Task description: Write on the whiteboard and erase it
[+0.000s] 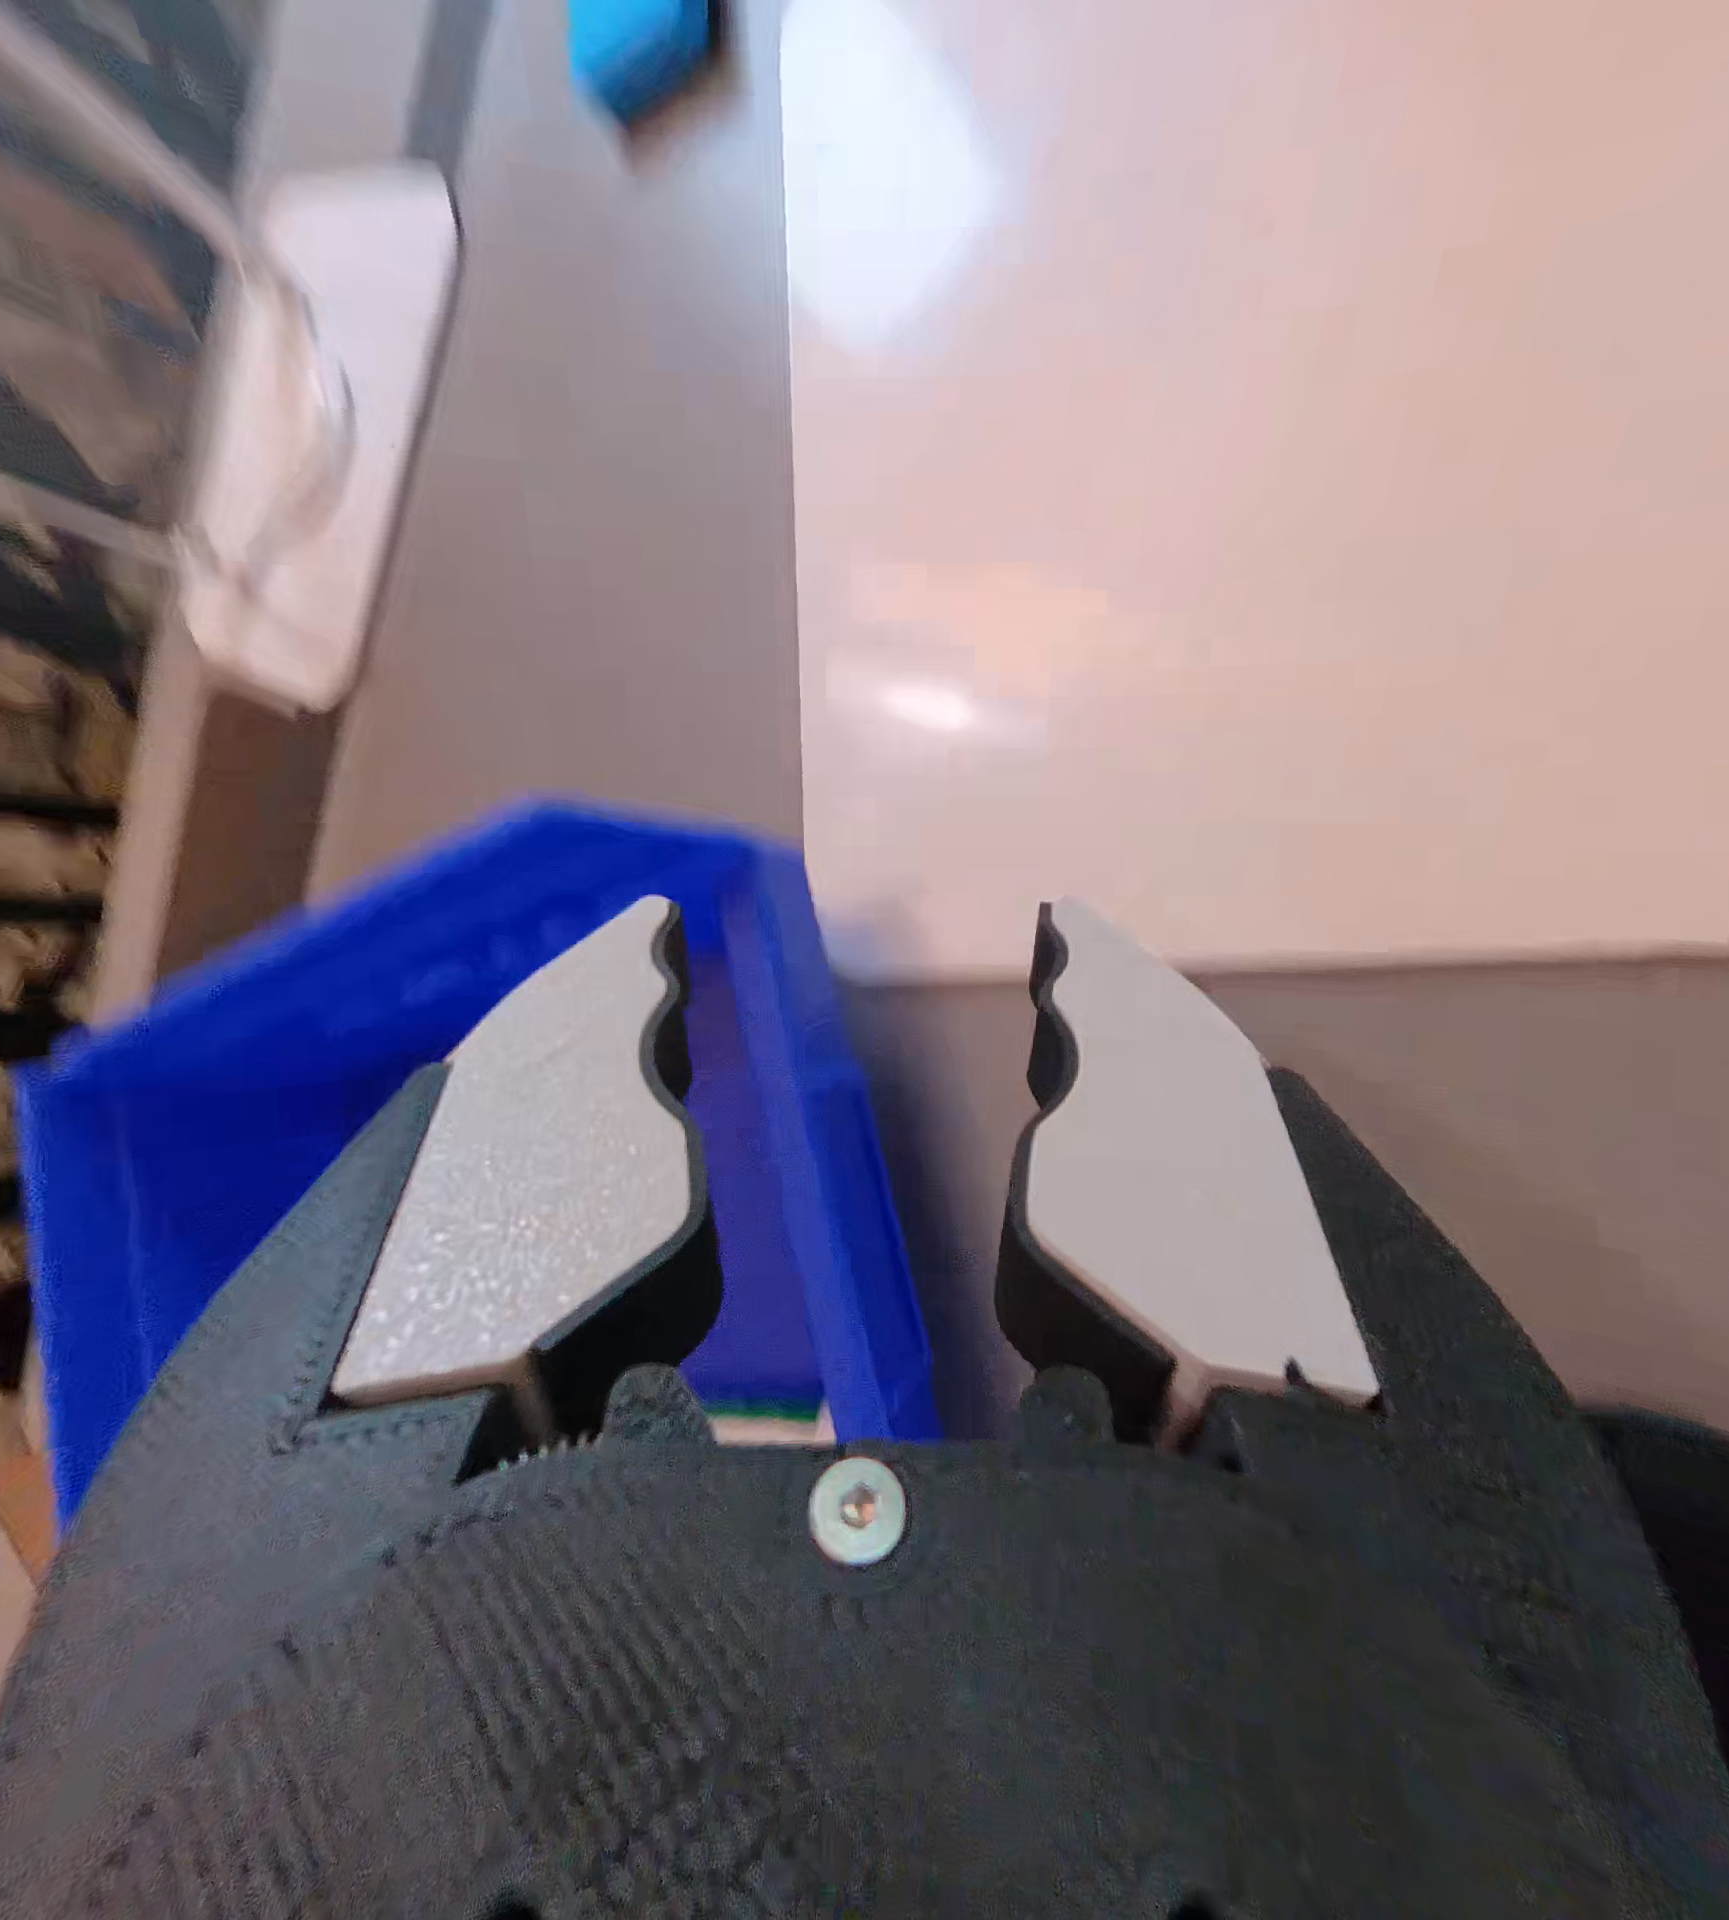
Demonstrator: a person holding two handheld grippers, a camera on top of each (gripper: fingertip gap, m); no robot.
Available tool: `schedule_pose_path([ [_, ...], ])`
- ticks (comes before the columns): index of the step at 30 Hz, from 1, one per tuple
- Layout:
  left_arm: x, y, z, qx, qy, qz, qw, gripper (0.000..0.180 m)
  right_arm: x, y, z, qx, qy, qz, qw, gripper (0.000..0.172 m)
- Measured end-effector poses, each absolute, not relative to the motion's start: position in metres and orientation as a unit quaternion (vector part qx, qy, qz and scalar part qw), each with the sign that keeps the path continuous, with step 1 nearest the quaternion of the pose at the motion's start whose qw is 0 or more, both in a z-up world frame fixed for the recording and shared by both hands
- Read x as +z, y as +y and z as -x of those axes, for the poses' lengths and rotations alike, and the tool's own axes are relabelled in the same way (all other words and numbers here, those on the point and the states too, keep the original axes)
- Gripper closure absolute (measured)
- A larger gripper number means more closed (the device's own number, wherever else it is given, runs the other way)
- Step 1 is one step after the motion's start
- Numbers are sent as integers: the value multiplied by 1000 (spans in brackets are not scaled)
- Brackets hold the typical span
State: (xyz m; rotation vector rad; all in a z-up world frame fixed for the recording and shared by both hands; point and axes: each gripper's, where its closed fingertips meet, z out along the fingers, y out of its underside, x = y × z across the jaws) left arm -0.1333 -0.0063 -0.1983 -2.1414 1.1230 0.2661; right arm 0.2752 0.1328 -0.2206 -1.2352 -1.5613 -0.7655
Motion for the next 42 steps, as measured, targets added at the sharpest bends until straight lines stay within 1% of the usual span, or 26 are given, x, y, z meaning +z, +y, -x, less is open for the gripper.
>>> schedule_pose_path([
  [1, -208, -13, 153, 106, 417, 844, 319, 115, -222, 138, -281, -312, -648, 499, 484, 143],
  [4, -235, -33, 198, 119, 389, 881, 239, 115, -238, 160, -287, -291, -669, 495, 472, 142],
  [6, -252, -46, 212, 114, 393, 893, 189, 118, -248, 183, -284, -281, -673, 494, 472, 141],
  [7, -254, -45, 218, 129, 393, 891, 188, 124, -248, 196, -282, -277, -672, 497, 474, 141],
  [8, -257, -43, 224, 145, 392, 889, 185, 137, -248, 210, -283, -273, -665, 521, 460, 141],
  [9, -261, -44, 229, 148, 395, 890, 173, 142, -249, 223, -284, -268, -652, 554, 442, 138],
  [10, -264, -43, 230, 145, 395, 890, 174, 143, -248, 232, -282, -256, -643, 577, 433, 126],
  [11, -265, -41, 231, 139, 393, 891, 179, 148, -246, 236, -278, -242, -638, 592, 429, 121],
  [13, -265, -38, 237, 143, 385, 892, 186, 150, -240, 240, -271, -227, -626, 605, 436, 118],
  [16, -265, -31, 253, 165, 366, 895, 191, 150, -236, 237, -266, -239, -607, 619, 438, 119],
  [19, -265, -19, 275, 181, 348, 898, 199, 150, -234, 228, -258, -265, -604, 611, 438, 128],
  [23, -265, 0, 305, 202, 329, 898, 209, 149, -241, 216, -235, -243, -616, 614, 430, 126],
  [26, -264, 12, 316, 217, 307, 899, 226, 149, -235, 200, -199, -166, -613, 628, 449, 123],
  [31, -261, 17, 309, 200, 276, 903, 263, 149, -209, 148, -115, 46, -599, 636, 484, 121],
  [33, -238, 19, 301, 166, 257, 895, 326, 146, -196, 130, -90, 119, -587, 631, 493, 120],
  [35, -197, 18, 298, 124, 223, 879, 403, 148, -183, 118, -75, 179, -569, 627, 501, 120],
  [37, -160, 13, 310, 105, 189, 865, 453, 149, -173, 115, -69, 214, -551, 624, 512, 119],
  [39, -143, 9, 333, 108, 165, 870, 451, 147, -168, 120, -69, 222, -536, 622, 526, 118],
  [41, -144, 9, 359, 117, 161, 889, 412, 147, -167, 125, -71, 229, -521, 624, 535, 118],
  [42, -151, 10, 371, 115, 163, 905, 376, 148, -169, 127, -73, 237, -514, 628, 533, 118],
])
